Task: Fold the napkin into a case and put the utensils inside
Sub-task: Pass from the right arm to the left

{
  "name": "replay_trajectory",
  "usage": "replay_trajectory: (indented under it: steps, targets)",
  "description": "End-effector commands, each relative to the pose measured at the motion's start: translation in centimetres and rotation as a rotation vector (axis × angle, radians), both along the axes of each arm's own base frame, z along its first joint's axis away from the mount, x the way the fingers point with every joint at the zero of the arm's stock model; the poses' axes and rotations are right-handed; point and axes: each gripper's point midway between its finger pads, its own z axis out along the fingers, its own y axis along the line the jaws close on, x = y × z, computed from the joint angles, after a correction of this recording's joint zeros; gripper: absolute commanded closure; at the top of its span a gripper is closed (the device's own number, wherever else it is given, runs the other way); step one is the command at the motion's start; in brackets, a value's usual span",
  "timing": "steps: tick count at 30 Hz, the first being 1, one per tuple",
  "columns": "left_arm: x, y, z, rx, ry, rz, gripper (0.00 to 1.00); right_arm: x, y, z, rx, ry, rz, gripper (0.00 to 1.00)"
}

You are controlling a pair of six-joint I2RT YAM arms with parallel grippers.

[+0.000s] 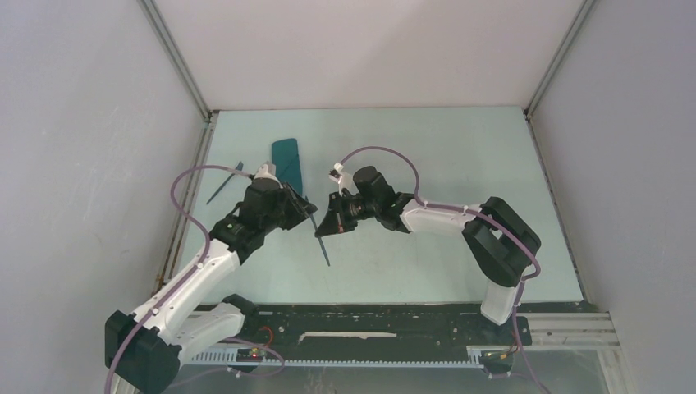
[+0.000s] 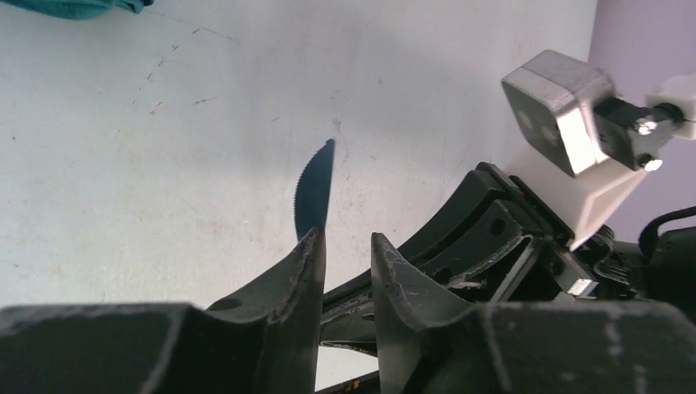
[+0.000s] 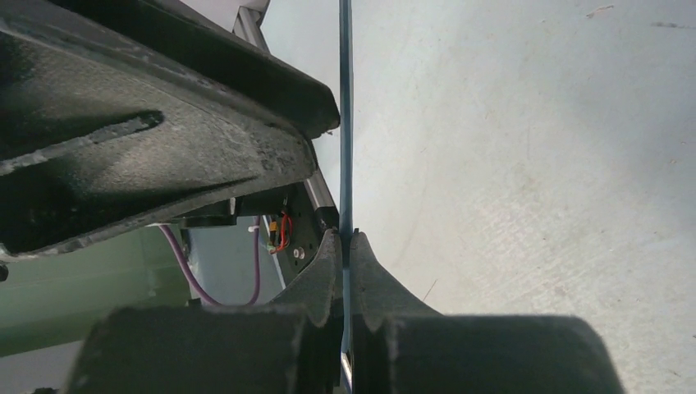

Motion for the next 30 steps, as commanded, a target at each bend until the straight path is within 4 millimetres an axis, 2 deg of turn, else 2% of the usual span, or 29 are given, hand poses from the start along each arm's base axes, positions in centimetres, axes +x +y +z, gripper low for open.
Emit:
replay_trajectory:
  steps: [1, 3, 7, 12, 19, 21, 23, 27, 30]
  targets:
    - [0.1, 0.4, 0.4, 0.021, 0.013, 0.011, 0.62, 0.4, 0.6, 3.8, 0.063, -0.104, 0.004, 1.0]
    - [-0.2, 0.8, 0.1, 0.03, 0.036, 0.027, 0.58, 0.5, 0.6, 3.8, 0.061, -0.11, 0.001, 1.0]
    - [-0.6, 0.4, -0.7, 0.023, 0.081, 0.012, 0.59, 0.6, 0.6, 3.8, 0.061, -0.121, 0.0, 1.0]
    - [-0.4, -0.5, -0.9, 0.027, 0.116, -0.029, 0.69, 0.6, 0.6, 3.7, 0.061, -0.118, 0.002, 1.0]
    - [0.0, -0.8, -1.1, 0.043, 0.127, -0.045, 0.81, 0.7, 0.6, 3.6, 0.062, -0.123, 0.004, 1.0]
    - [0.1, -0.8, -1.1, 0.048, 0.126, -0.047, 0.92, 0.7, 0.6, 3.5, 0.059, -0.123, 0.002, 1.0]
    - [0.2, -0.8, -0.9, 0.057, 0.122, -0.055, 0.96, 0.7, 0.7, 3.6, 0.063, -0.129, 0.003, 1.0]
    - [0.1, -0.8, -1.3, 0.08, 0.147, -0.073, 0.87, 1.0, 0.7, 3.7, 0.05, -0.141, 0.002, 1.0]
    - [0.1, -1.0, -1.5, 0.081, 0.157, -0.081, 0.86, 1.1, 0.7, 3.9, 0.053, -0.147, 0.0, 1.0]
